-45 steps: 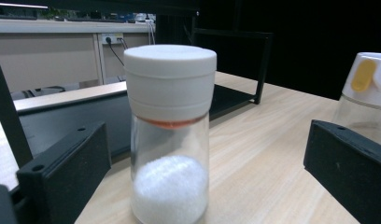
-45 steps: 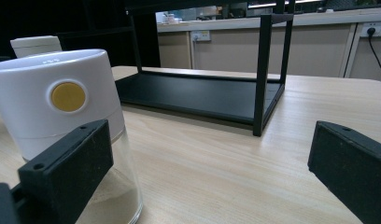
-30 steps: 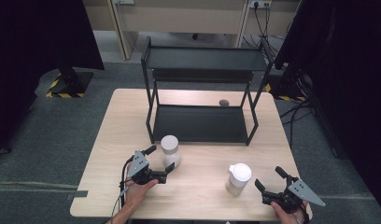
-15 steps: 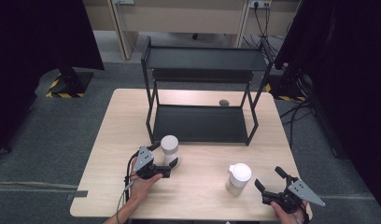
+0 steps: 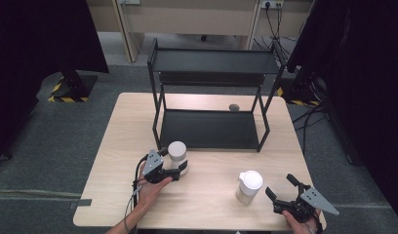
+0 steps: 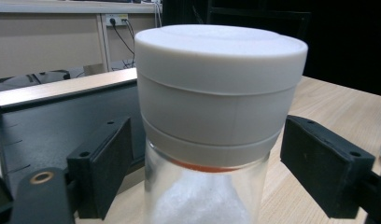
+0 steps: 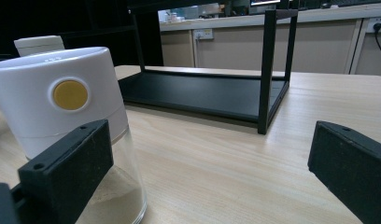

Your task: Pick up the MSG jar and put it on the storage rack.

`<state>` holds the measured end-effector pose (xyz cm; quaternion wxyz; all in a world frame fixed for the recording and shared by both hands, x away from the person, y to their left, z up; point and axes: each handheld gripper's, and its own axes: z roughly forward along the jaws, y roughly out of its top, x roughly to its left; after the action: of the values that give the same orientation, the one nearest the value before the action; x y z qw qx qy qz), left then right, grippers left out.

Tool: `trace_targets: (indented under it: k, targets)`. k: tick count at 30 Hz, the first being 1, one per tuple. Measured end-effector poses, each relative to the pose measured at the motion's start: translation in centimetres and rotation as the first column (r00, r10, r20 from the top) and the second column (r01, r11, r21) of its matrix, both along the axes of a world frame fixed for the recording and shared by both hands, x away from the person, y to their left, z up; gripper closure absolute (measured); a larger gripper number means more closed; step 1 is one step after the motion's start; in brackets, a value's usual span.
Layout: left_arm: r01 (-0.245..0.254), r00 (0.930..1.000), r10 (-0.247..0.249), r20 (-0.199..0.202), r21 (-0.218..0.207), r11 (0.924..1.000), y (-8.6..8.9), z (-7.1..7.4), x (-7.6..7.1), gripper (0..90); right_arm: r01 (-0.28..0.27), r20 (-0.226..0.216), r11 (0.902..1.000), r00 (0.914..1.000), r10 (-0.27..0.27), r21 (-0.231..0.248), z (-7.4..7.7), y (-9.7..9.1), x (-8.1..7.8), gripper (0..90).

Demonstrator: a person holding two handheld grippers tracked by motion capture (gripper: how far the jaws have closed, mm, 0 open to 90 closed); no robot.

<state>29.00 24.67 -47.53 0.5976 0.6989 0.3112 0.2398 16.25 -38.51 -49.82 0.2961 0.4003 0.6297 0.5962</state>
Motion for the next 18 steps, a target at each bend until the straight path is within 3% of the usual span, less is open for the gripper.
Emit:
trace_targets:
  k: [6,9,18]
  targets:
    - [0.006,1.0,-0.006,0.0,0.014,0.9999,-0.31,0.09,0.36,25.2,-0.001,0.0,1.0,1.0,0.001,0.002,-0.01,-0.02,0.01,0.4]
    - [-0.006,0.9999,0.006,0.01,0.017,0.9998,-0.35,0.01,0.37,33.1,-0.002,-0.001,1.0,1.0,0.002,0.003,-0.02,-0.03,0.01,0.4]
    - [-0.011,0.9997,0.011,0.02,0.027,0.9996,-0.53,0.27,0.34,34.9,-0.006,-0.005,0.9999,1.0,0.006,0.009,-0.06,-0.09,0.08,0.4]
